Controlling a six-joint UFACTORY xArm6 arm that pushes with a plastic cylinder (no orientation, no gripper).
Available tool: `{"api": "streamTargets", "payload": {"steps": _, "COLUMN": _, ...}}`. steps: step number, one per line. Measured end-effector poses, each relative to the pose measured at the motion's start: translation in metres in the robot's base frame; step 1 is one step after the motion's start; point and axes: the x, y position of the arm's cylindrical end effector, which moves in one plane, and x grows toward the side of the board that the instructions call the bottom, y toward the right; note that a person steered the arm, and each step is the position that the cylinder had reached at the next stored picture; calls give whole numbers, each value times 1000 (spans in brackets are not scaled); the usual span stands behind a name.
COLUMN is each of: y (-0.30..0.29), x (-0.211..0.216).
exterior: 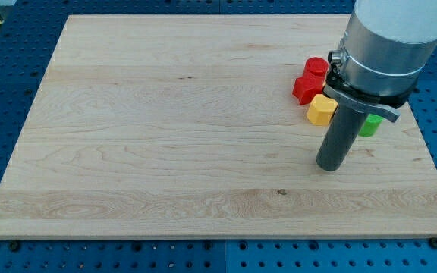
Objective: Push the group of blocks up a bit
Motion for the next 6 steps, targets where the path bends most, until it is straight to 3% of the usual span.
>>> {"api": "streamTargets", "payload": {"steps": 3, "y": 0, "x": -6}}
{"api": "streamTargets", "payload": {"steps": 6, "y": -16, "x": -81}}
